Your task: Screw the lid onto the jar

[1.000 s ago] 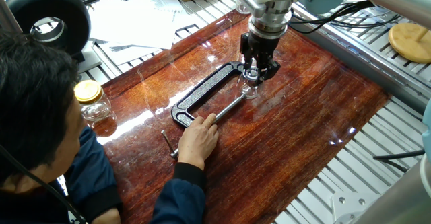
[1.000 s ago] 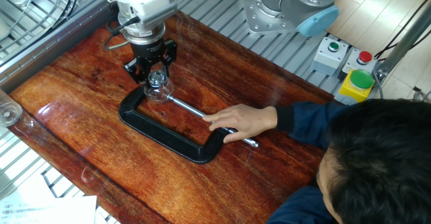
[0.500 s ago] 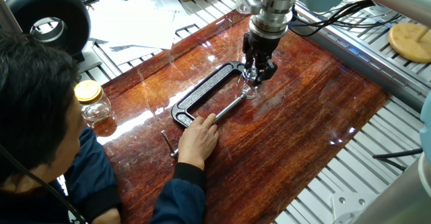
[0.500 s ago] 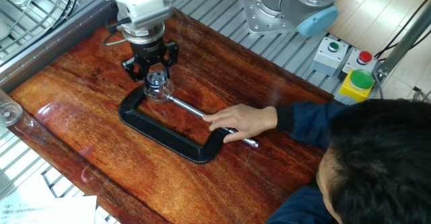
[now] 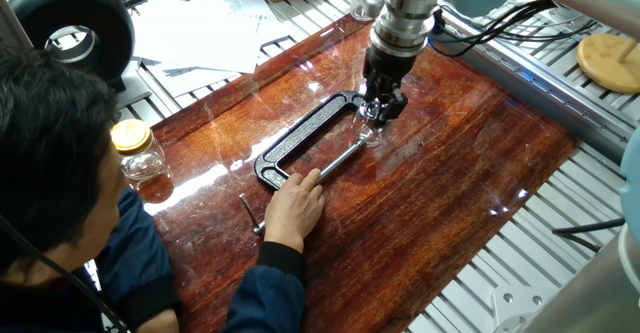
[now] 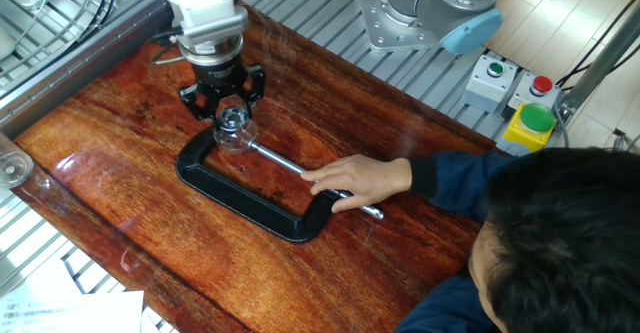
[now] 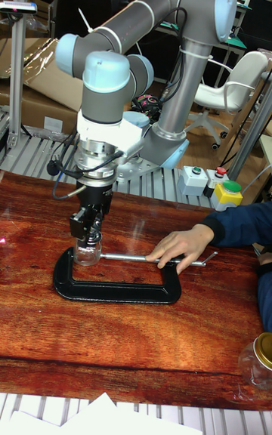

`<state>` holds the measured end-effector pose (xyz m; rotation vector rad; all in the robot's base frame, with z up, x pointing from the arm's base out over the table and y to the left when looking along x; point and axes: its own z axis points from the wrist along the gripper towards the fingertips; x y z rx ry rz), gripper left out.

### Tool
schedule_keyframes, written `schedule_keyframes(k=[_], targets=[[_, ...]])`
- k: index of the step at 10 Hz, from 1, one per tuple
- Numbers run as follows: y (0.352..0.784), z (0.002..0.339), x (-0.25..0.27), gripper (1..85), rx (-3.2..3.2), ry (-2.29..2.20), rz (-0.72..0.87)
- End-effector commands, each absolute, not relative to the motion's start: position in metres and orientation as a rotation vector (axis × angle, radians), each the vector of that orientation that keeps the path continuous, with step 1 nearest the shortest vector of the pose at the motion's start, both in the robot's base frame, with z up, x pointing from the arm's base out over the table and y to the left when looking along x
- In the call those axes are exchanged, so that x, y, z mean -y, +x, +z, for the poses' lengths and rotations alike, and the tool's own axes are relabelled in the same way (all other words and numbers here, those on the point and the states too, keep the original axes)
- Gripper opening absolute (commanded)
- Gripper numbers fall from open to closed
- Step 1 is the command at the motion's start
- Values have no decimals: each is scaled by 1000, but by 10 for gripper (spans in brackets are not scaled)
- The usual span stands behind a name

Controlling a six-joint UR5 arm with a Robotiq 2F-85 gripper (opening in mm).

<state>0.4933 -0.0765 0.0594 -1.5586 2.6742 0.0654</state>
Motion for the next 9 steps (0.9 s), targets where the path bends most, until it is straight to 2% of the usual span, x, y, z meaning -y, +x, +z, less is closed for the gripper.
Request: schedule_keyframes(k=[1,4,6,9], targets=[[493,62,82,367,-2753,-1426,78],[498,59,89,347,-2821,-1301,31],[493,55,86,237,-2886,-1189,-42],[491,62,86,273,-2946,-1076,-59]])
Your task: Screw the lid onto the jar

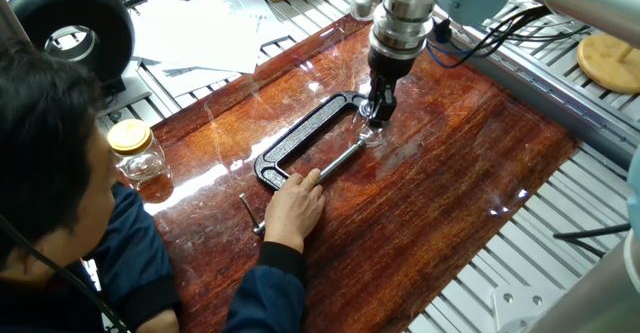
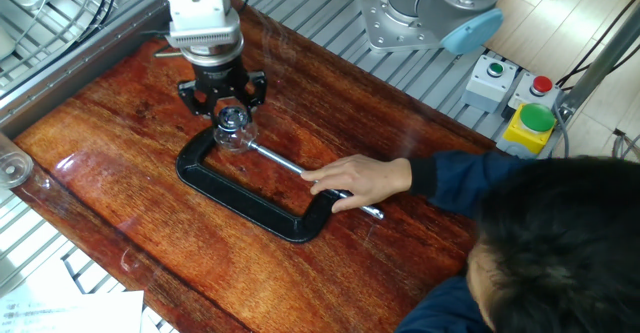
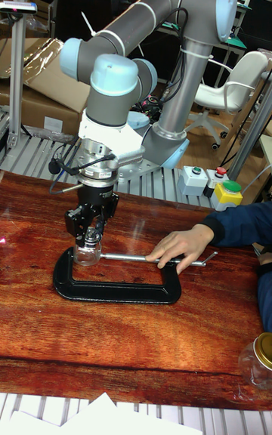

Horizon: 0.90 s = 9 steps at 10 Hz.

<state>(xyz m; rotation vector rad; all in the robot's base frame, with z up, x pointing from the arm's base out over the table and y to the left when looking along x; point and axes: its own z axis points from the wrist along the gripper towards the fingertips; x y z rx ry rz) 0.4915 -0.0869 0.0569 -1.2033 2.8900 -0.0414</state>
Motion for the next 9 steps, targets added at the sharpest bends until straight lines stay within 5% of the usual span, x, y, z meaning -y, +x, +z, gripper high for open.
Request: schedule_keyframes(k=[1,5,9], targets=[[488,69,89,280,-2992,-1010,-62],[489,55,70,267,-3058,-735,-38],[492,76,73,463,-3080,-730,16]])
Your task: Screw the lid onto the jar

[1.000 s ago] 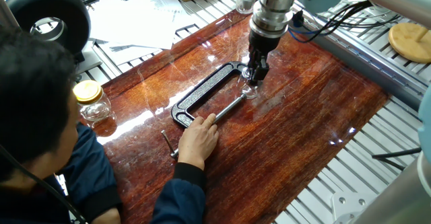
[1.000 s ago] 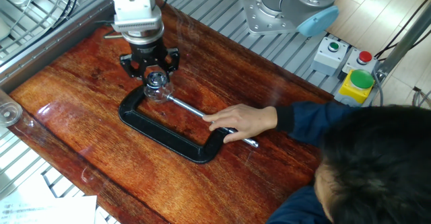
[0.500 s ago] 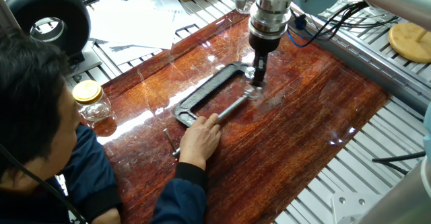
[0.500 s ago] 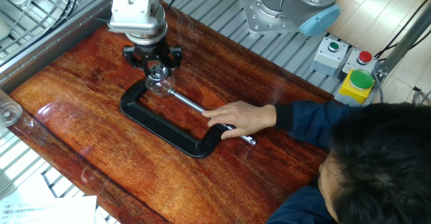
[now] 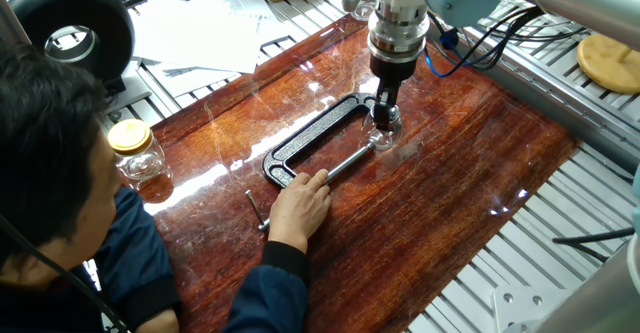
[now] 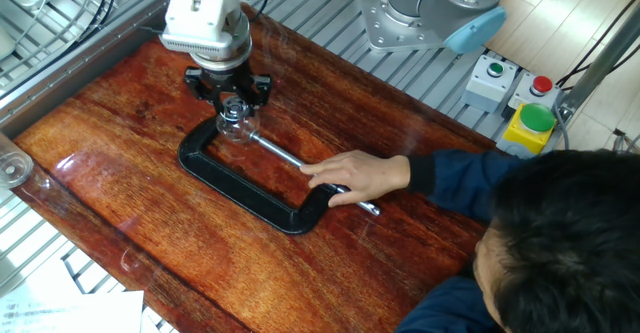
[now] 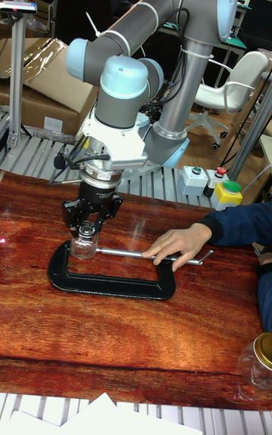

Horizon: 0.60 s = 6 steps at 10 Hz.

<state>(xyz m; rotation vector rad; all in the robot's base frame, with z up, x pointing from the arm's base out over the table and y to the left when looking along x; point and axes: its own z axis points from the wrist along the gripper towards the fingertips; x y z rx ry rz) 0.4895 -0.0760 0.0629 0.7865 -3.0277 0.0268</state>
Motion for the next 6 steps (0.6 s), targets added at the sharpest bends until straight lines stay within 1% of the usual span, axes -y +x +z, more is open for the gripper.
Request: schedule_keyframes(k=[1,2,3,4,5,6], targets=[[495,80,72,523,3042,692,-27],[504,75,71,610,3084,709,-39],[510,71,72,667,3100,742,-55],[514,71,71,763,3106,768,-68],[515,71,71,817,3104,787,-76],[515,71,72,830,3104,790,-73]])
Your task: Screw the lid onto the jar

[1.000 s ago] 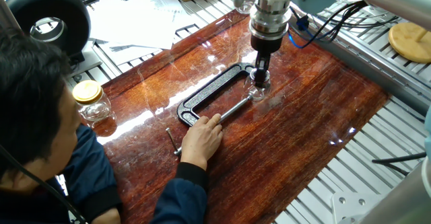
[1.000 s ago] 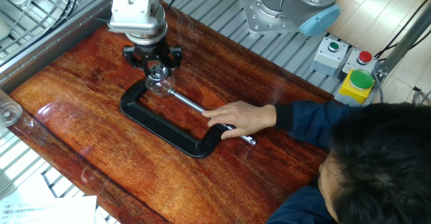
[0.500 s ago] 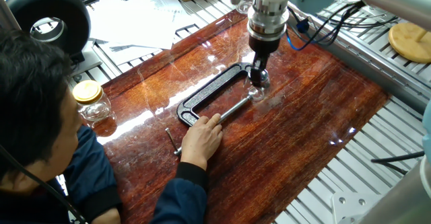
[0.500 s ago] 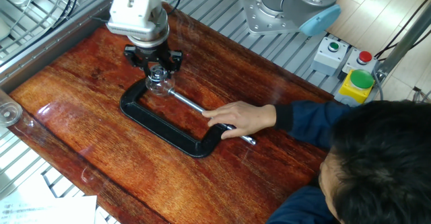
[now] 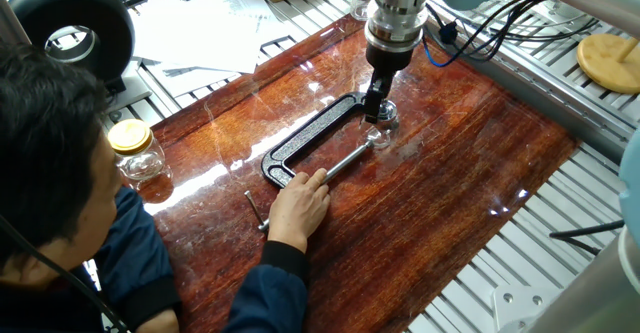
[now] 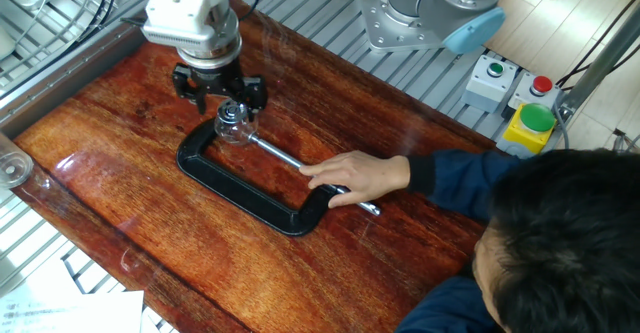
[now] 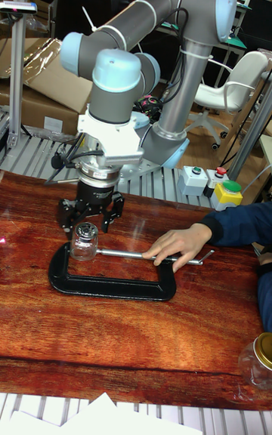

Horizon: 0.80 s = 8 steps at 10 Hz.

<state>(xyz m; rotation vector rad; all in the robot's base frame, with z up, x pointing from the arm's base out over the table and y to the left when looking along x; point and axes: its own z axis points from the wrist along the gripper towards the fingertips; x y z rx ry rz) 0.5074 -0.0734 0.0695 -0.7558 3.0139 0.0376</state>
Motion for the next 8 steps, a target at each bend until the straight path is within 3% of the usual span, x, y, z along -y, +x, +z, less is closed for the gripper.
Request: schedule_keyframes(k=[1,4,5,8], targets=[[514,72,68,830,-2977,-771,86],[506,86,46,843,-2951,-902,127],[509,88,51,843,-2868,-1110,77],[494,90,45,817,-2677,-1551,134]])
